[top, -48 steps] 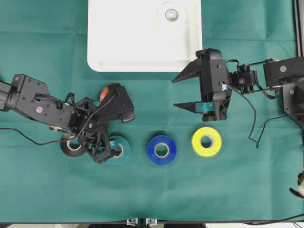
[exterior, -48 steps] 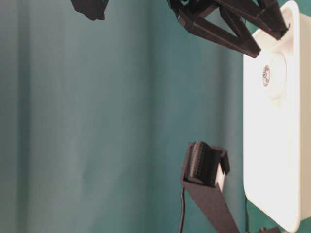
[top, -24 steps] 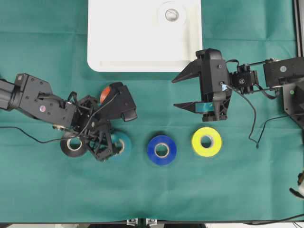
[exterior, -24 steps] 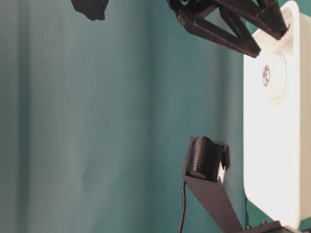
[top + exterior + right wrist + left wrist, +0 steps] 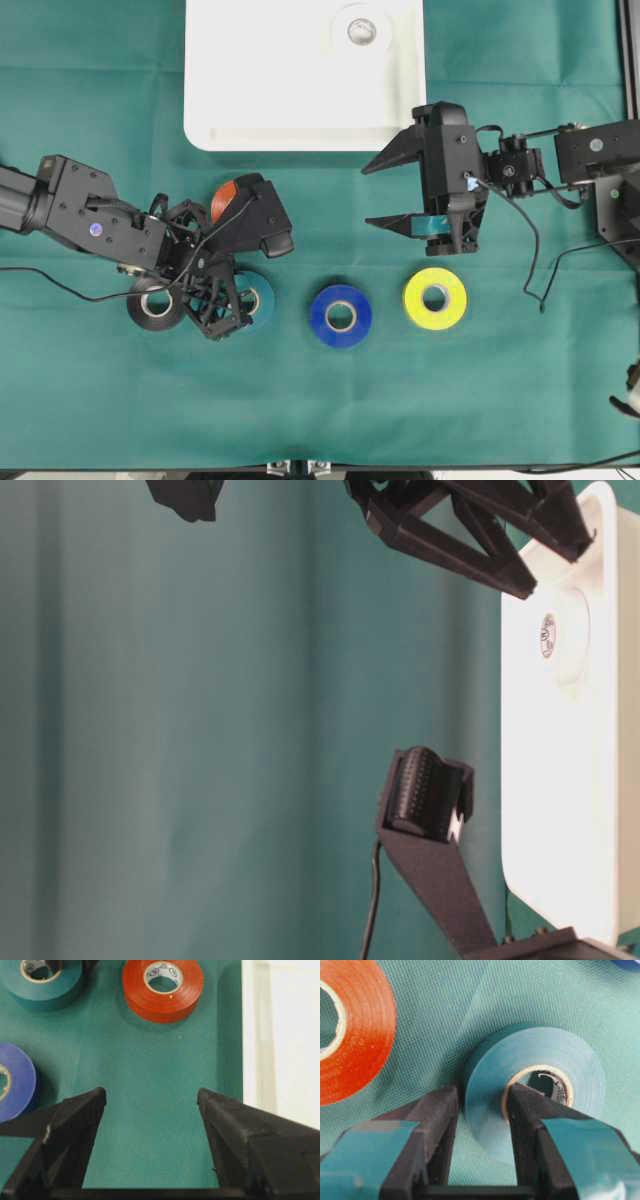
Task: Put the tape alternately from left to right into the white case.
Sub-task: 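Lower the left gripper onto the teal tape roll and grasp it, then lift the teal roll with the left gripper and carry it into the tray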
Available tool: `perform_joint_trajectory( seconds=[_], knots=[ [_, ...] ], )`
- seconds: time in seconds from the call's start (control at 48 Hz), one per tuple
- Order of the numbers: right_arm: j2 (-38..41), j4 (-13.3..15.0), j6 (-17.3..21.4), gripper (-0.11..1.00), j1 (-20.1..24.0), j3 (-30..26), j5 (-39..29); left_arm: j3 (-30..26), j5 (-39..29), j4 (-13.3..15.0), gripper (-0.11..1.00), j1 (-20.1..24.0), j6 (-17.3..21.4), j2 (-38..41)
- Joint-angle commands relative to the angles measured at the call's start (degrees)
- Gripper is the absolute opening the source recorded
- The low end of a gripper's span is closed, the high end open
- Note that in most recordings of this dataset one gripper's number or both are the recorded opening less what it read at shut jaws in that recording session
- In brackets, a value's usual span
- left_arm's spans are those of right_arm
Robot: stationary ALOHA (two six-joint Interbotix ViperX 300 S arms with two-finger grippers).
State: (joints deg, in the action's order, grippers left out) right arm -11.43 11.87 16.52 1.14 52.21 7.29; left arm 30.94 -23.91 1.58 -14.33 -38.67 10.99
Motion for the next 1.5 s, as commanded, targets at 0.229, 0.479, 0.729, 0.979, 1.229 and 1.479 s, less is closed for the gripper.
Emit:
perform_joint_trajectory(
  seconds=[0.229,0.479,0.729,0.979,1.229,1.479],
  knots=[
    [-0.4,0.0,0.2,0.79,0.1,-0.8,0.4,-0.6,0.2,-0.2,-0.04,-1.5,0.4,-9.1],
    [-0.4,0.0,0.3,0.79,0.1,-0.7,0.4,0.3,-1.9,-0.2,-0.04,-1.6,3.3,-12.9],
    [-0.4,0.0,0.3,0.79,0.2,-1.1,0.4,0.2,-2.3,-0.3,-0.04,-0.9,5.4,-13.0],
    [-0.4,0.0,0.4,0.79,0.2,-1.1,0.4,0.7,-2.5,-0.4,-0.04,2.4,10.2,-14.8],
    [-0.4,0.0,0.6,0.79,0.6,-1.1,0.3,2.6,-2.5,-0.4,-0.04,9.3,17.0,-18.0],
    [-0.4,0.0,0.8,0.79,1.1,-1.1,0.2,3.3,-2.5,-0.4,-0.04,18.2,24.1,-19.2]
  ],
)
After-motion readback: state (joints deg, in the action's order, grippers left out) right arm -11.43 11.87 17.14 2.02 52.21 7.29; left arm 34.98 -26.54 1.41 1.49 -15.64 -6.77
